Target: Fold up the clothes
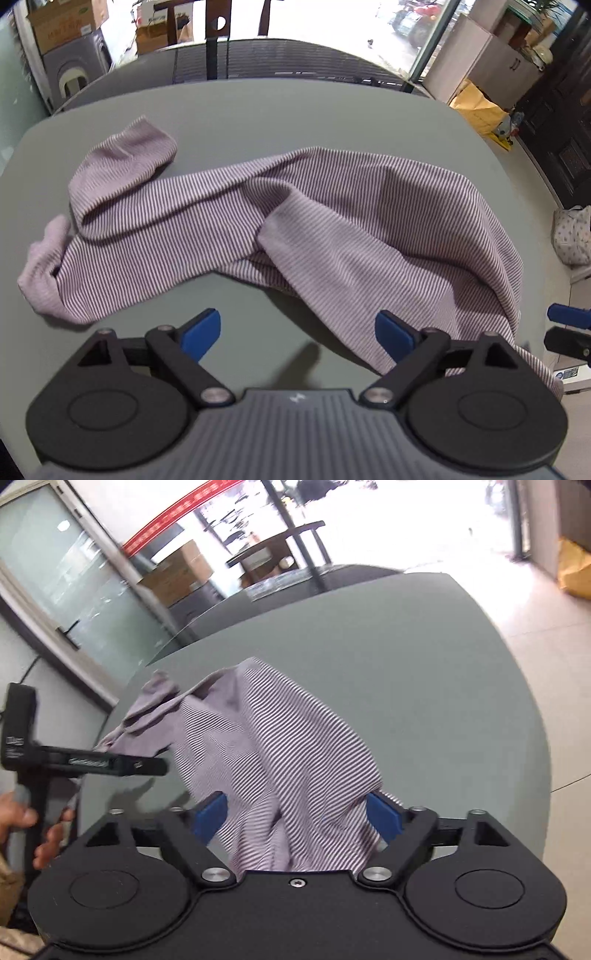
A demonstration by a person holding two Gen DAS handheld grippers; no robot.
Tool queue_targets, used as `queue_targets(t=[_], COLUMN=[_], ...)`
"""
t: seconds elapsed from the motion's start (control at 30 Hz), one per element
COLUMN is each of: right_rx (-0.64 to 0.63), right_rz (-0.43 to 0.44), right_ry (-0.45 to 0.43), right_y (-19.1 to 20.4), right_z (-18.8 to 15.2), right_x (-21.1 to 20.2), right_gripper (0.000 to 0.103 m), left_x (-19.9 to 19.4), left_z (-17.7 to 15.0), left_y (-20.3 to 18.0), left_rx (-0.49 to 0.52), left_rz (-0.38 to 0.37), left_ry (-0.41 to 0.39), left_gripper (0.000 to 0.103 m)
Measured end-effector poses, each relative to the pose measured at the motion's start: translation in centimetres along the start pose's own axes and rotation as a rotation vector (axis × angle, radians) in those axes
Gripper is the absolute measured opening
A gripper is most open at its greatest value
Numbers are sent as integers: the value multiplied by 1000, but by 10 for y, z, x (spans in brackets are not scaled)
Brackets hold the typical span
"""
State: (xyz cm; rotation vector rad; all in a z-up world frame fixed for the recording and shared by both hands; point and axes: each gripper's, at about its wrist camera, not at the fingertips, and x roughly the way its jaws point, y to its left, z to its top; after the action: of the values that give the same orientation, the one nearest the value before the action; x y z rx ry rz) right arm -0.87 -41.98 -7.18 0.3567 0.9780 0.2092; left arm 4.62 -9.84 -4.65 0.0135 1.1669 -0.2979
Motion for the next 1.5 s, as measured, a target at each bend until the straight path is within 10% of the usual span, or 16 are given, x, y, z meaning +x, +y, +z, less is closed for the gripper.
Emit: queue_targets(t=[0.33, 0.6, 0.8, 1.03, 1.3, 1.5], right_rx=[50, -43, -202, -290, -219, -91], right_rz=[-183, -103, -70, -154, -296, -305], right_ry=[-19, 95, 135, 70, -82, -54], right_y=[-21, -30, -4, -4, -48, -63], right_z=[-12, 0, -3, 16, 70, 86], right_x=[19, 60, 80, 71, 53, 63], right_gripper=[77, 72, 32, 16, 16, 45], left_x=[2, 31, 34, 35, 33, 37], left_z=[21, 19, 23, 28, 27, 21], left_y=[61, 105, 97, 98, 100, 100], left_rx=[-34, -222, -196, -230, -239, -283], left_rz=[74, 154, 227, 255, 252, 211], left_ry=[-37, 19, 57, 62, 53, 32], left_gripper=[93, 87, 89, 93, 96, 95])
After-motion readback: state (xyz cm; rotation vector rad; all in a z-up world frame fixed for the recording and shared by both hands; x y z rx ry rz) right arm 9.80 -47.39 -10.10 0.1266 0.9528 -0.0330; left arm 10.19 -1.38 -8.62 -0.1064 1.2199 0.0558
